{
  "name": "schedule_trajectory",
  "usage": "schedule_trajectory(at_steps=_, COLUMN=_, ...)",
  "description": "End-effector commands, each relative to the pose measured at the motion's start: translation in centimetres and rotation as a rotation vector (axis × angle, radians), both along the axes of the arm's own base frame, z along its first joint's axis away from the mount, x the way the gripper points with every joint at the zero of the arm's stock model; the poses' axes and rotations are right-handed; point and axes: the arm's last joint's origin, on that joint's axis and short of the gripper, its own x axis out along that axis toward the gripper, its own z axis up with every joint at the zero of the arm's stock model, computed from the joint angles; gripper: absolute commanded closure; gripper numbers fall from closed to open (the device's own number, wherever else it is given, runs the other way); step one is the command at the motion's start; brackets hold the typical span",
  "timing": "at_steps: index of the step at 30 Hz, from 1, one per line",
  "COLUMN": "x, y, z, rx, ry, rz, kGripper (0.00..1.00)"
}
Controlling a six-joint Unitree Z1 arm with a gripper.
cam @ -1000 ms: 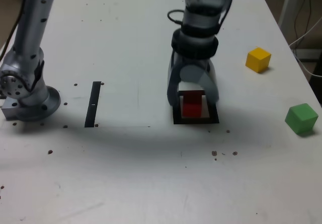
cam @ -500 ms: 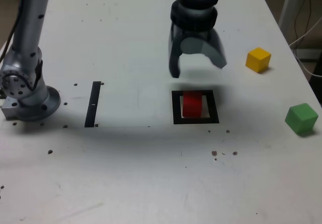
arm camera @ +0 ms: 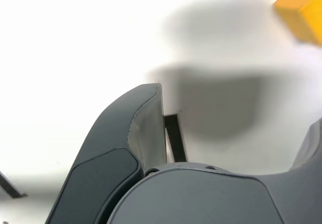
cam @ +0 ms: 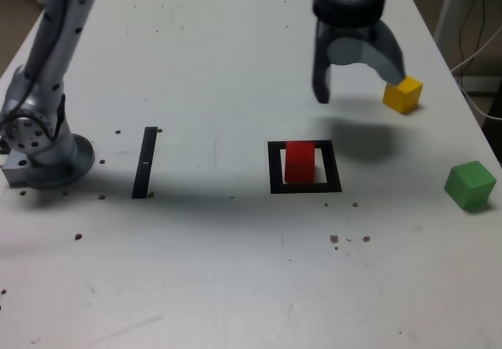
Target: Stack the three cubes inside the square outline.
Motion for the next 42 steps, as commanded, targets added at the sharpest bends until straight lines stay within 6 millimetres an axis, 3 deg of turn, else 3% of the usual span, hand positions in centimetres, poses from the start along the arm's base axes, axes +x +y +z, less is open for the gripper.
schedule_trajectory(at_steps=1, x=0.8, y=0.5, z=-0.4, rx=-0.002, ry=0.011, rz=-0.016, kGripper=0.00)
schedule_trajectory(at_steps=15, x=4.3, y=3.7, z=0.1, rx=0.021, ry=-0.047, rz=-0.106, kGripper=0.01)
schedule_trajectory(at_steps=26, x=6.2, y=5.9, z=-2.5, rx=0.013, ry=-0.043, rz=-0.087, kGripper=0.01)
schedule_trajectory(at_steps=42, x=8.2, y=5.6, z=-4.4, rx=0.012, ry=-0.071, rz=-0.091, kGripper=0.08)
